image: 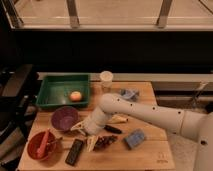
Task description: Place eraser in purple bowl
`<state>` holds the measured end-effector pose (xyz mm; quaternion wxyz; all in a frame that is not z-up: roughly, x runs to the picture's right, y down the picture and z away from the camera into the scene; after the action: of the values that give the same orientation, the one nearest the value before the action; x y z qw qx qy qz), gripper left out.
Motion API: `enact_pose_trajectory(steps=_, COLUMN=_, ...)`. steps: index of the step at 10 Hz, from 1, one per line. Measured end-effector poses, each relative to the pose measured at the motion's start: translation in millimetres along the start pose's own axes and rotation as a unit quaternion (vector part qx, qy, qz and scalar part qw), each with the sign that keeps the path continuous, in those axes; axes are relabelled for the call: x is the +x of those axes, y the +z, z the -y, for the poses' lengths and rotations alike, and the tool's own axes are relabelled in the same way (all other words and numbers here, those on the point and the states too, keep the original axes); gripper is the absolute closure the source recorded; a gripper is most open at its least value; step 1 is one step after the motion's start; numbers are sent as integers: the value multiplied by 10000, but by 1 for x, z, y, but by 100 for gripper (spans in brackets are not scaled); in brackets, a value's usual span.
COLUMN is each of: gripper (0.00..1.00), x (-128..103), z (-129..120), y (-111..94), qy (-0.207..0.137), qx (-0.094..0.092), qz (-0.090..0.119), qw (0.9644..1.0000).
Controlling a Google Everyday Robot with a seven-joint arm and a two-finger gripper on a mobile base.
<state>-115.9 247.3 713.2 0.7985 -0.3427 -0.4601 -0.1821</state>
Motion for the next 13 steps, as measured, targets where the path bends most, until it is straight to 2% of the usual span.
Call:
enact_pose_trajectory(steps=5, gripper=20, x=17, z=-3, y=28, qy=449, qx=8, qz=200, qw=9988)
enact_pose_trajectory(steps=8, gripper=20, x=17, z=3, y=59, qy=568, qx=-251, qz=227, qw=9978)
enact_pose_trajectory(steps=11, gripper=20, x=23, z=5, y=76, qy=633, qx=-481, qz=95, qw=9968)
enact_pose_trajectory(steps=12, gripper=22, x=26, z=4, y=84, qy=635, qx=-569, qz=29, qw=9964)
enact_pose_trajectory(steps=13, gripper=30, x=27, z=4, y=86, qy=619, qx=-601, qz=-14, qw=9963)
